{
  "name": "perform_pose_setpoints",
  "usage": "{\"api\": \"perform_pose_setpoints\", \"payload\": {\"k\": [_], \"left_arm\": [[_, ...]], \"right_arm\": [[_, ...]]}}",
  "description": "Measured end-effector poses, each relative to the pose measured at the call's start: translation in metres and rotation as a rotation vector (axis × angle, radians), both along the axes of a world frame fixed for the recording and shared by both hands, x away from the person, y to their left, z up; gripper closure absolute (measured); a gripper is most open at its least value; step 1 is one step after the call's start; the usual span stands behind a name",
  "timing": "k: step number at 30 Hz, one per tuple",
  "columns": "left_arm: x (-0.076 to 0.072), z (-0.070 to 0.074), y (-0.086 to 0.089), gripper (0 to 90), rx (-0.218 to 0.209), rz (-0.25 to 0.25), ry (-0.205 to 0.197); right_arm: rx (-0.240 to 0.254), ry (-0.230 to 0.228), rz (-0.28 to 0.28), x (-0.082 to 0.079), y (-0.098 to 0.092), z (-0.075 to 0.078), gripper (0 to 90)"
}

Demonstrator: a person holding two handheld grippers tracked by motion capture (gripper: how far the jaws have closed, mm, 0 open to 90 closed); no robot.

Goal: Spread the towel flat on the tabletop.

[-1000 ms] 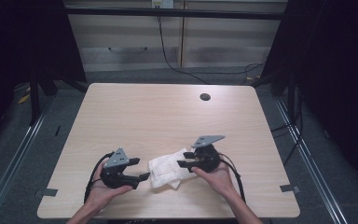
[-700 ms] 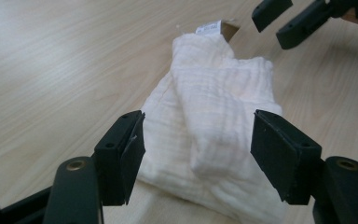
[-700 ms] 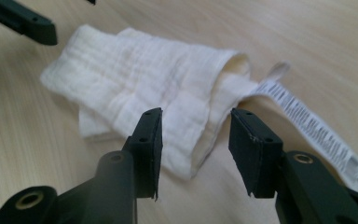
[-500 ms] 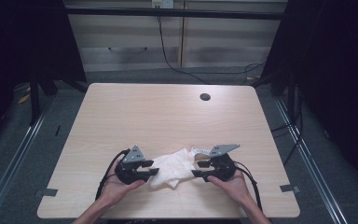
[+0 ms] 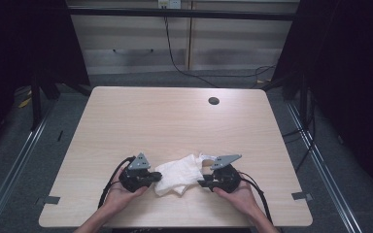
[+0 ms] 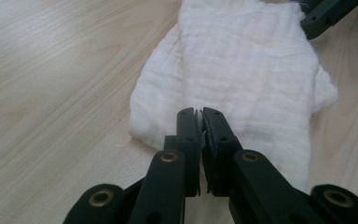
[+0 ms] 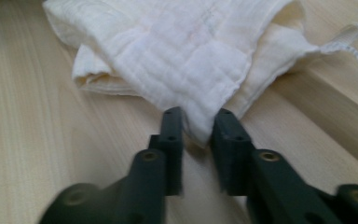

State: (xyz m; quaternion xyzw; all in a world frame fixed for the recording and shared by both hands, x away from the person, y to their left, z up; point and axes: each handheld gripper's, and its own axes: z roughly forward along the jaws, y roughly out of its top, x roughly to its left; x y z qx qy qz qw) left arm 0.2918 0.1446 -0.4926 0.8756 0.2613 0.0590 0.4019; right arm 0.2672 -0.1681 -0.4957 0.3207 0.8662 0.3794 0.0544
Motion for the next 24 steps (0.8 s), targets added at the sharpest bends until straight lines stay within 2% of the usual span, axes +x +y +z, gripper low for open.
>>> {"api": "perform_pose_setpoints", "payload": {"k": [2,4,6,10,11,13,17,21,24], "left_arm": [[0.001,0.0,0.001,86.5,-0.004,0.0,0.0],[0.001,0.001,0.002,87.6,-0.006,-0.005,-0.003],[0.0,0.003,0.002,89.1,-0.003,-0.01,-0.011],[-0.002,0.014,0.005,89.3,-0.031,-0.025,-0.036],[-0.002,0.016,0.005,89.4,-0.046,-0.018,-0.038],[-0.002,0.022,0.007,89.3,-0.075,-0.02,-0.045],[-0.003,0.032,0.011,89.3,-0.103,-0.02,-0.071],[0.001,0.031,0.013,89.2,-0.101,-0.004,-0.066],[0.007,0.026,0.015,88.9,-0.094,0.01,-0.053]], "right_arm": [[0.01,-0.012,0.008,-0.001,0.0,0.003,85.8],[0.031,-0.02,0.009,-0.001,-0.001,0.008,88.1],[0.068,-0.028,0.008,-0.002,-0.003,0.016,89.0],[0.096,-0.05,-0.005,-0.006,-0.005,0.034,89.4],[0.117,-0.06,-0.003,-0.007,-0.005,0.041,89.4],[0.129,-0.082,-0.001,-0.009,-0.004,0.05,89.5],[0.165,-0.112,0.003,-0.009,-0.002,0.067,89.5],[0.166,-0.132,-0.003,-0.001,0.004,0.077,89.5],[0.162,-0.121,-0.023,0.015,0.007,0.076,89.5]]}}
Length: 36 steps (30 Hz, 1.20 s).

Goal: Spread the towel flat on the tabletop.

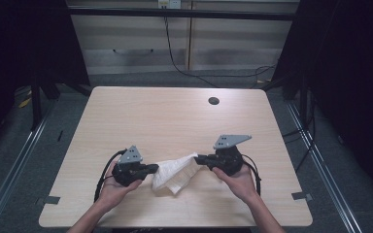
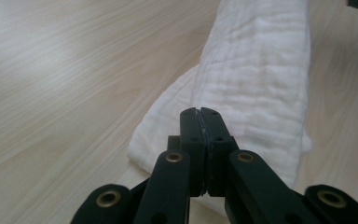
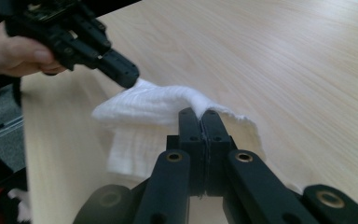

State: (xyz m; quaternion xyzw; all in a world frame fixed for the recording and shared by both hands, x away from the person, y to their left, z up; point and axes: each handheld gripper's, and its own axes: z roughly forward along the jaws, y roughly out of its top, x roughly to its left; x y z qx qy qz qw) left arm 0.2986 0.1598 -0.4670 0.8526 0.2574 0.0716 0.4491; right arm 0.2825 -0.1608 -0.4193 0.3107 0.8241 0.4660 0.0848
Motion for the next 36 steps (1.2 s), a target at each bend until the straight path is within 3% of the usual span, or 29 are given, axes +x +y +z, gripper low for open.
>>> {"api": "perform_pose_setpoints", "payload": {"k": [2,4,6,12,17,20,22,24,27,29,32,36], "left_arm": [[0.004,-0.005,0.002,88.8,0.008,0.014,0.012],[0.007,-0.01,0.006,88.0,0.019,0.033,0.013],[0.008,-0.012,0.007,86.0,0.017,0.045,0.024],[0.009,-0.01,0.016,63.0,-0.028,0.096,0.024],[0.001,-0.004,0.014,48.0,-0.08,0.068,0.006],[-0.003,-0.005,0.007,44.4,-0.061,0.024,0.008],[-0.003,-0.009,0.003,46.1,-0.022,0.016,0.01],[-0.002,-0.013,0.001,56.5,0.018,0.03,-0.007],[0.002,-0.019,-0.001,75.9,0.057,0.031,0.01],[0.005,-0.022,-0.001,79.6,0.087,0.036,0.011],[0.008,-0.025,0.0,81.0,0.077,0.047,0.033],[0.007,-0.025,-0.002,83.0,0.086,0.036,0.029]], "right_arm": [[-0.01,0.024,-0.015,0.015,0.002,-0.007,89.5],[-0.057,0.051,-0.032,0.031,0.007,-0.018,89.5],[-0.062,0.081,-0.041,0.045,0.012,-0.03,89.4],[-0.084,0.123,-0.05,0.071,0.031,-0.051,88.9],[-0.072,0.17,-0.063,0.085,0.035,-0.067,86.4],[-0.082,0.177,-0.056,0.086,0.038,-0.074,82.2],[-0.078,0.173,-0.048,0.084,0.039,-0.076,76.8],[-0.073,0.157,-0.039,0.08,0.037,-0.075,72.3],[-0.062,0.133,-0.06,0.072,0.028,-0.07,64.8],[-0.052,0.105,-0.074,0.065,0.017,-0.064,62.4],[-0.038,0.085,-0.097,0.055,0.002,-0.06,63.7],[-0.065,0.107,-0.095,0.049,-0.006,-0.068,64.3]]}}
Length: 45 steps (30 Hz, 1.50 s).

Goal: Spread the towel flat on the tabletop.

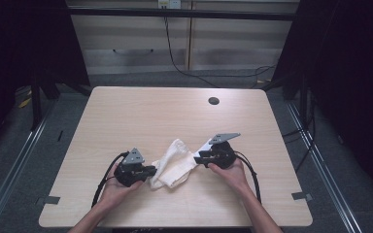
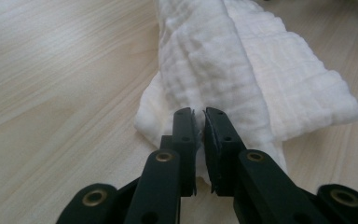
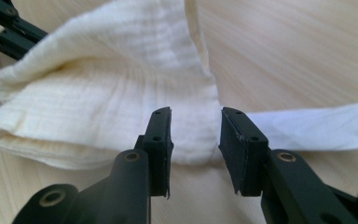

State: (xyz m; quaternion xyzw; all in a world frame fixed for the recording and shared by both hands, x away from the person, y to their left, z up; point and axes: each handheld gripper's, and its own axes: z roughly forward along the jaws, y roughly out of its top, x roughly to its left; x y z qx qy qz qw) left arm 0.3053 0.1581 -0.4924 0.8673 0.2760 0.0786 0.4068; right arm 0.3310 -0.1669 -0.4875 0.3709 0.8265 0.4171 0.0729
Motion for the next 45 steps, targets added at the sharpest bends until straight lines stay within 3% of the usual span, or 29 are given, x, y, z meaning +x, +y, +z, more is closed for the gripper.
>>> {"api": "perform_pose_setpoints", "payload": {"k": [5,12,15,17,23,33,37,42,43,45], "left_arm": [[0.001,-0.001,0.001,84.0,0.001,-0.006,0.009],[0.003,-0.004,0.003,83.9,0.005,-0.001,0.019],[0.003,-0.004,0.002,83.3,0.008,0.0,0.019],[0.004,-0.004,0.003,83.3,0.01,-0.001,0.022],[0.006,-0.006,0.006,83.1,-0.003,-0.007,0.031],[0.009,-0.005,0.007,82.5,0.003,-0.002,0.037],[0.011,-0.004,0.011,81.6,-0.033,0.002,0.054],[0.01,0.006,0.019,71.2,-0.096,0.011,0.035],[0.01,0.014,0.025,70.0,-0.126,0.021,0.01],[0.011,0.017,0.03,68.0,-0.15,0.044,0.007]], "right_arm": [[-0.02,0.031,0.012,0.002,0.005,-0.011,63.5],[-0.08,-0.006,0.02,0.001,0.013,-0.016,62.0],[-0.111,-0.026,0.041,-0.001,0.016,-0.015,78.0],[-0.107,-0.016,0.044,-0.001,0.017,-0.015,83.4],[-0.067,-0.007,0.036,0.001,0.011,-0.012,85.6],[0.02,-0.051,0.019,-0.003,0.002,0.016,86.3],[0.068,-0.082,0.026,-0.005,0.002,0.033,86.4],[0.099,-0.125,0.029,-0.005,0.004,0.053,87.0],[0.129,-0.151,0.028,-0.004,0.005,0.07,87.2],[0.126,-0.171,0.032,-0.002,0.007,0.081,87.3]]}}
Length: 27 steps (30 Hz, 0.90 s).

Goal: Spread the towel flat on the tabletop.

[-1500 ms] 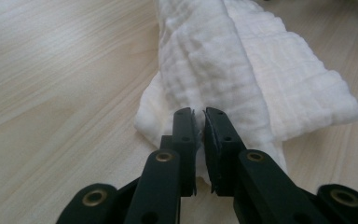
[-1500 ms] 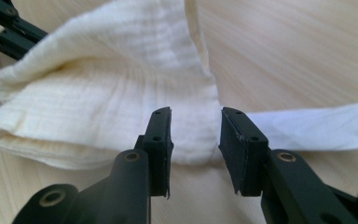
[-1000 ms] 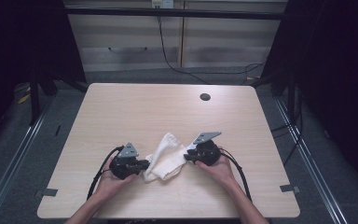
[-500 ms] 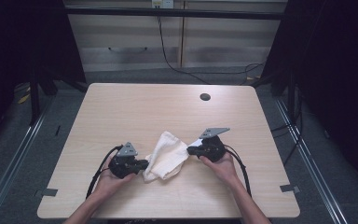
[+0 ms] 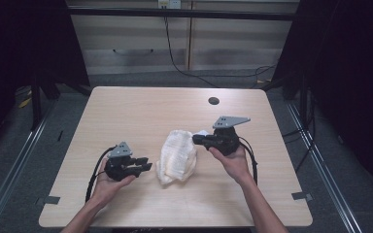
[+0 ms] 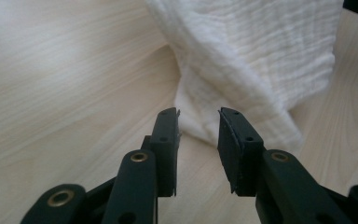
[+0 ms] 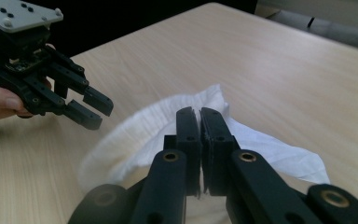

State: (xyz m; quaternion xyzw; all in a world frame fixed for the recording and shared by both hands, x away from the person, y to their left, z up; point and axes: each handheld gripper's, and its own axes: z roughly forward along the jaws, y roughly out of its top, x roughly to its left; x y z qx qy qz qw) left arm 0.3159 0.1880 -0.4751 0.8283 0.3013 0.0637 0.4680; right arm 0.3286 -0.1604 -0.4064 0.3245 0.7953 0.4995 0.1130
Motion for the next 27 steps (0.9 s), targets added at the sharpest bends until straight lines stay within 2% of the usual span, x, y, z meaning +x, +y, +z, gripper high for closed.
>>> {"api": "perform_pose_setpoints", "payload": {"k": [5,6,7,13,14,15,23,27], "left_arm": [[0.004,-0.003,0.009,64.9,0.006,0.043,0.008],[0.004,-0.003,0.009,64.4,0.006,0.043,0.008],[0.005,-0.003,0.011,63.8,0.003,0.054,0.005],[0.006,-0.002,0.012,62.2,-0.006,0.071,0.002],[0.006,-0.002,0.012,61.9,-0.006,0.071,0.002],[0.006,-0.002,0.014,61.6,-0.013,0.077,0.006],[0.008,0.002,0.024,60.2,-0.045,0.112,0.003],[0.009,0.005,0.029,59.0,-0.06,0.127,0.0]], "right_arm": [[0.002,-0.069,0.011,0.001,0.007,0.038,87.3],[0.002,-0.069,0.011,0.001,0.007,0.038,87.3],[0.004,-0.097,0.015,0.001,0.01,0.054,87.3],[0.027,-0.18,0.025,-0.001,0.017,0.097,87.4],[0.027,-0.18,0.025,-0.001,0.017,0.097,87.4],[0.042,-0.215,0.028,-0.003,0.019,0.112,87.4],[0.079,-0.278,0.033,-0.011,0.023,0.142,87.5],[0.099,-0.3,0.021,-0.012,0.02,0.15,87.5]]}}
